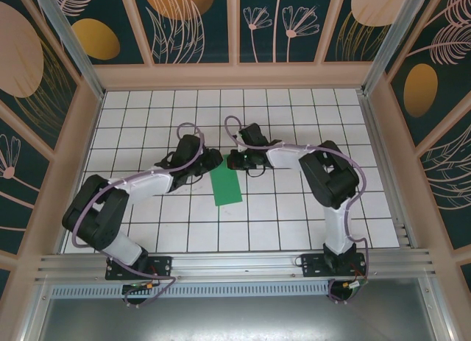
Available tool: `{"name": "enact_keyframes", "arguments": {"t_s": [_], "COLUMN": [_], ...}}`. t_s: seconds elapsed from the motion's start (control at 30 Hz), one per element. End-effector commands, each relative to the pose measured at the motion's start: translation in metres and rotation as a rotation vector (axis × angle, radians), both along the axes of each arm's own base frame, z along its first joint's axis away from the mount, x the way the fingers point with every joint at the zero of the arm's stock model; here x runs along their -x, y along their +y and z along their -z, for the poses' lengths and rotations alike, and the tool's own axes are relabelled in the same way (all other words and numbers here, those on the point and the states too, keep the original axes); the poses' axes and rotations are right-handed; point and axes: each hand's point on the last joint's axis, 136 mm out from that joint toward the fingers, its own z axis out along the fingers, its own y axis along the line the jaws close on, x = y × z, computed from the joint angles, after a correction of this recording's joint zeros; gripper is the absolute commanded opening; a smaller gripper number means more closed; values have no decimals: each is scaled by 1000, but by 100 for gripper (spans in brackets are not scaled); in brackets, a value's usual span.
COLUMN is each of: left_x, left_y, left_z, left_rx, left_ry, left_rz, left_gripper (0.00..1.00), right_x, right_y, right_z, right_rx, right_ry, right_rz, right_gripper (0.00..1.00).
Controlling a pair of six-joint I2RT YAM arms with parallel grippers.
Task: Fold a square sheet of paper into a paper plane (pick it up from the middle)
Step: Rotate the paper at the center of the table, then fold the square sheet of paper in half at the center of the table.
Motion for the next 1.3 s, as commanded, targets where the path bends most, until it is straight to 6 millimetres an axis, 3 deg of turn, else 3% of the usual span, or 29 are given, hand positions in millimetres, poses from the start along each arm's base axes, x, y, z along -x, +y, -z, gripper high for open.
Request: {"name": "enact_keyframes", "arguments": {"t_s": [0.0, 0.13, 0.33, 0.6, 0.73, 0.87, 0.9, 1.27], "left_x": [2, 12, 36, 60, 68, 76, 80, 95], "left_y": [-5, -19, -48, -73, -77, -79, -79, -65], "left_z": [-18, -16, -5, 24, 40, 48, 60, 95], "left_rx": [66, 83, 146, 140, 110, 95, 76, -8], "left_ry": [-48, -35, 19, 100, 136, 165, 190, 281], "left_rz": [-4, 50, 153, 238, 246, 253, 254, 233], "left_gripper": [32, 33, 29, 9, 0, 0, 0, 0], "right_x": [-3, -2, 19, 25, 46, 63, 65, 68], "right_y": [-12, -32, -64, -57, -51, -47, -45, -42], "right_z": [16, 24, 25, -42, -29, -12, -12, 3], "right_rx": [84, 145, 173, -73, -106, -92, -98, -79], "right_ry": [32, 39, 88, -20, 38, 76, 80, 103], "right_rz": [61, 147, 278, 159, 96, 61, 52, 36], "right_gripper": [0, 0, 0, 0, 0, 0, 0, 0]}}
